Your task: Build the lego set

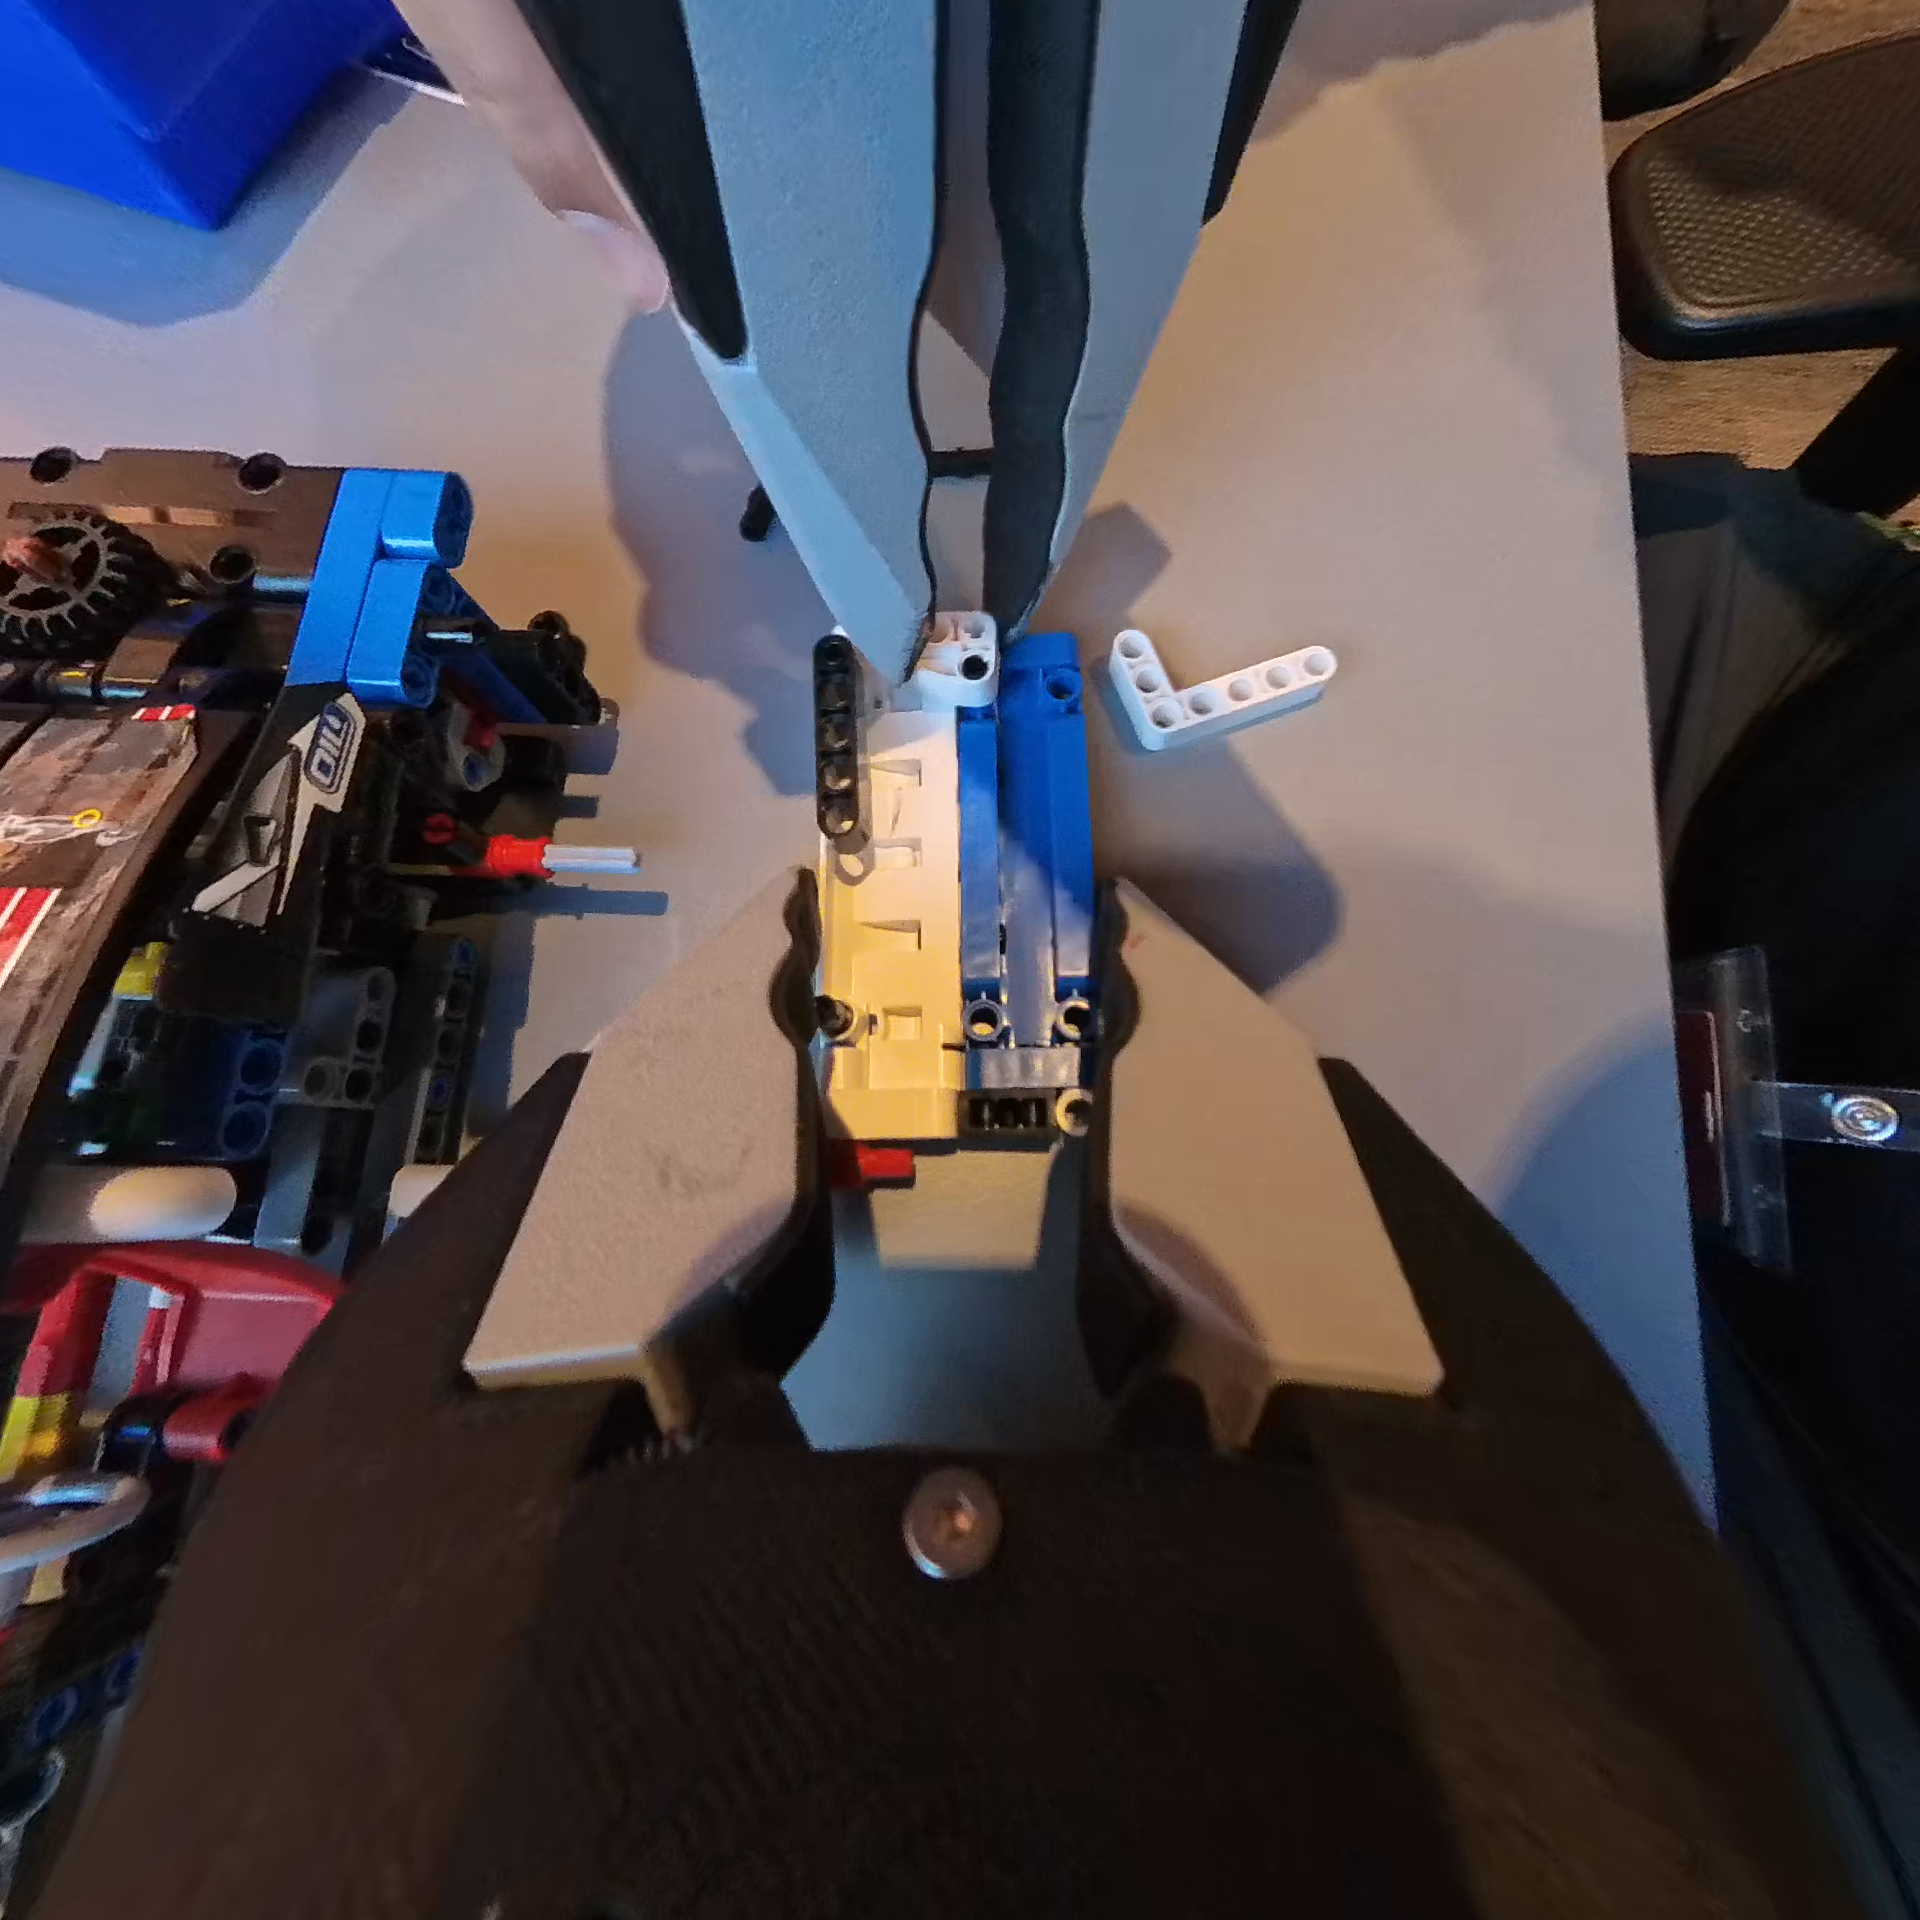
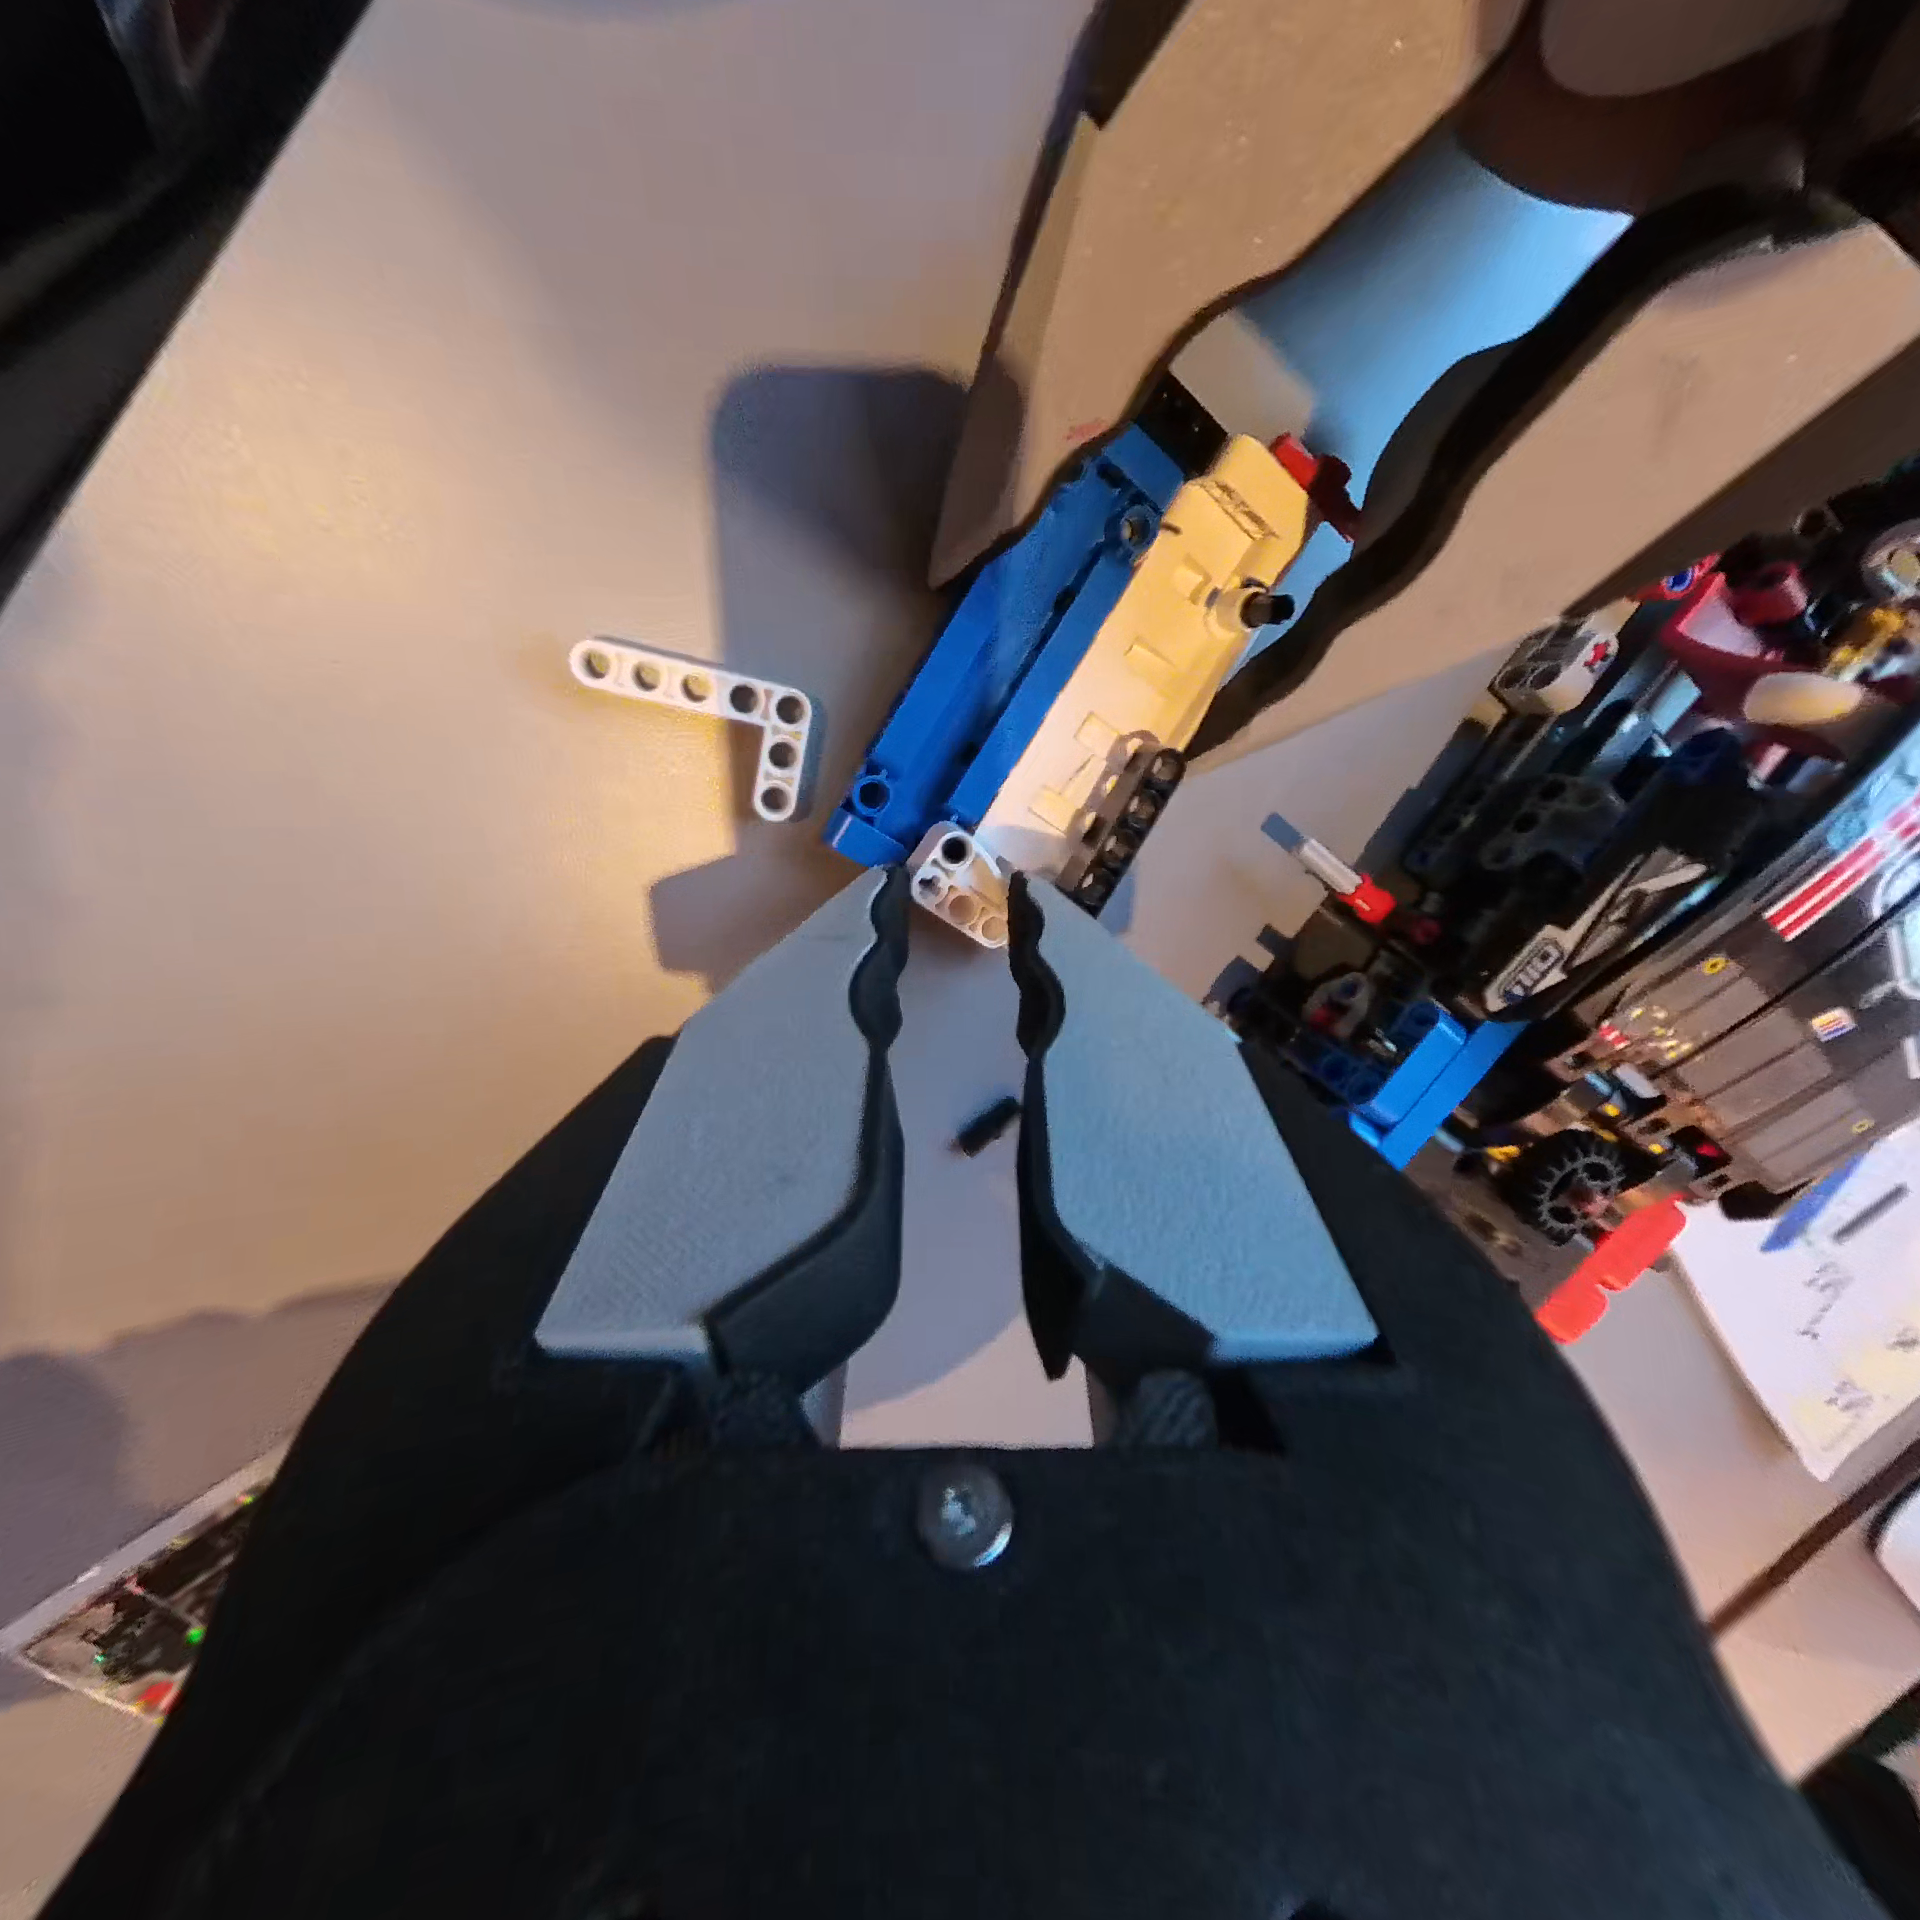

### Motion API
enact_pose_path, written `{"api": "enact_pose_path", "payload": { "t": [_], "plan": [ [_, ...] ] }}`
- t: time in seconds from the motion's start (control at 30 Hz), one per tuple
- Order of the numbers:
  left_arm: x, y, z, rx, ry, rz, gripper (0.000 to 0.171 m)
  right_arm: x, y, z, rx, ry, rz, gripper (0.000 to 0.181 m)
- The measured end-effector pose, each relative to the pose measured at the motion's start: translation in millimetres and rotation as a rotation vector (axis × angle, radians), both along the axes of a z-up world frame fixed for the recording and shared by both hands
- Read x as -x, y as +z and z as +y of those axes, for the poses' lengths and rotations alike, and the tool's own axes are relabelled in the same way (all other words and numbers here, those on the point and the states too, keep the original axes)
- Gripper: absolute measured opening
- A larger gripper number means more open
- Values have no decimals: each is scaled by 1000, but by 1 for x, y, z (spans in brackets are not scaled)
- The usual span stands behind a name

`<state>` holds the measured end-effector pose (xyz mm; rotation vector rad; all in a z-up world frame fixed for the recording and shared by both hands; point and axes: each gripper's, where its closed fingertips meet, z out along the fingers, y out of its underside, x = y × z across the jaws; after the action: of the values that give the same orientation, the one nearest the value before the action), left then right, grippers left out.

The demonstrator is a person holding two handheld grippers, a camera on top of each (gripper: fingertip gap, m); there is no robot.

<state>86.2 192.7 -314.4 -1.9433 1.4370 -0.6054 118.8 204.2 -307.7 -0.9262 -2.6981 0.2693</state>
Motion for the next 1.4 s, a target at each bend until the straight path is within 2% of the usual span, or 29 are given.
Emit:
{"api": "enact_pose_path", "payload": {
  "t": [0.13,0.3,0.43,0.67,0.8,0.9,1.0,1.1,1.23,1.33,1.4],
  "plan": [
    [0,0,0,19,-5,-6,51,0,0,0,-28,38,-54,16],
    [1,0,3,61,53,-24,51,1,0,5,147,-156,-147,18],
    [2,0,5,28,119,-10,52,2,-1,9,150,-298,-93,18],
    [5,0,10,-9,246,8,51,7,1,16,151,-692,134,17],
    [5,1,10,-12,256,8,51,-4,9,24,113,-845,300,21],
    [6,1,8,-1,257,3,52,-32,24,25,286,-1062,477,21],
    [6,0,5,10,240,8,56,-56,20,19,461,-1257,533,25],
    [6,4,2,-6,228,9,58,-60,11,17,419,-1312,557,24],
    [1,24,3,-37,233,-19,58,-52,-8,17,325,-1312,491,21],
    [-10,37,3,-52,219,-24,53,-51,-9,22,280,-1299,500,1],
    [-17,40,5,-73,203,-1,49,-51,-9,22,297,-1290,495,2]
  ]
}}
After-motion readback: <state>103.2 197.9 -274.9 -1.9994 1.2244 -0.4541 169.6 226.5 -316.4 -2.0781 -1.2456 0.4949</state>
